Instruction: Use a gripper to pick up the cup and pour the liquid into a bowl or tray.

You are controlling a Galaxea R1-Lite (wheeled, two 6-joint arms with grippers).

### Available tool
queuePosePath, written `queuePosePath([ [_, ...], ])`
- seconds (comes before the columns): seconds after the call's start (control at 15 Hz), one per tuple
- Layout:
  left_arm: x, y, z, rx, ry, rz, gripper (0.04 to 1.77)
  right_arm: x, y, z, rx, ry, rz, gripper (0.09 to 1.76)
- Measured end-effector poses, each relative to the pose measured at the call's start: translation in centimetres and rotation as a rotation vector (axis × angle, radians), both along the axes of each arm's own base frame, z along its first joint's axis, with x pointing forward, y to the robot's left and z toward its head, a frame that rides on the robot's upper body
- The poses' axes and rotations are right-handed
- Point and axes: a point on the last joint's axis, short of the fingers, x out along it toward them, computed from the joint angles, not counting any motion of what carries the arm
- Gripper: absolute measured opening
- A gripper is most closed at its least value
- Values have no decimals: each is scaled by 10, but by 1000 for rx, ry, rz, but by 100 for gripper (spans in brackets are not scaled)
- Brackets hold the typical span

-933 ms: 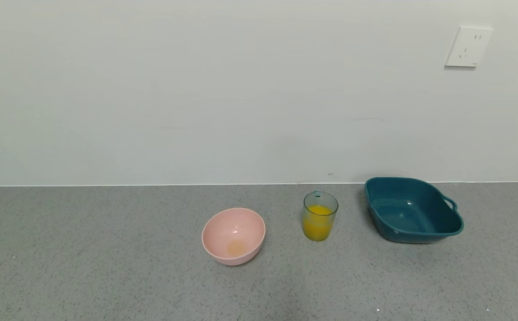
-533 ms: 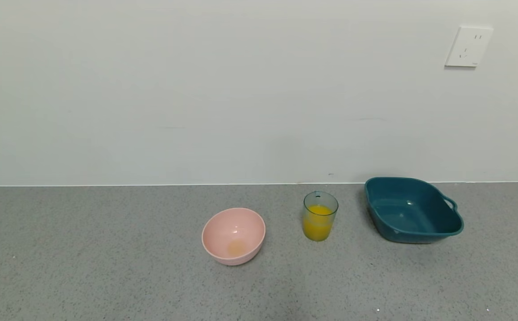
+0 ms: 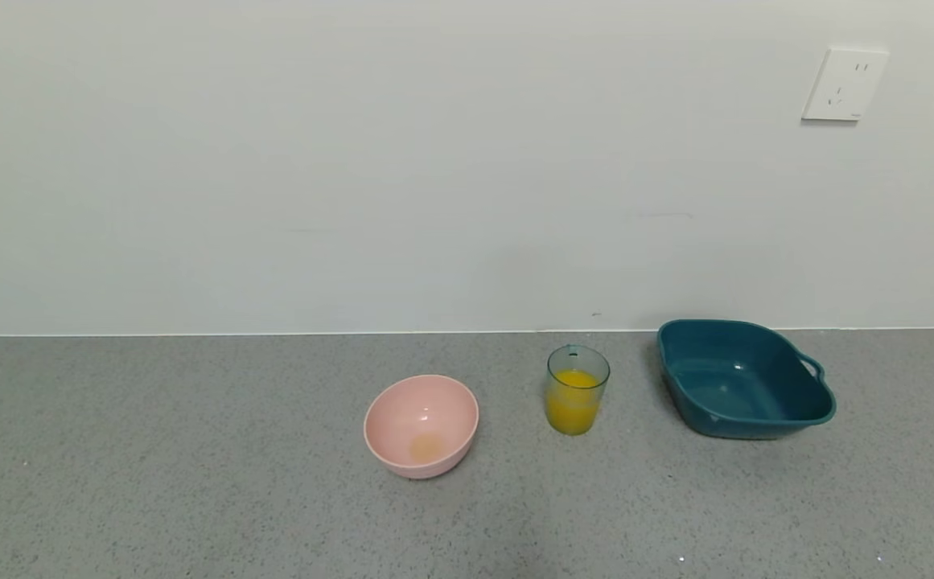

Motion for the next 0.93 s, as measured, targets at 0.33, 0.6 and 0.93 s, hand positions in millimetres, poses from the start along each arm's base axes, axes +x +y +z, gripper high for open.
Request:
queuePosePath([
  [0.33, 0, 0, 0, 0, 0, 0, 172, 59, 1, 44, -3, 156, 10, 171],
  [0.6, 0, 0, 0, 0, 0, 0, 172, 117, 7, 52, -10, 250, 68, 171],
  [0.93, 0, 0, 0, 0, 0, 0, 172, 165, 34, 31, -15, 414, 214, 171],
])
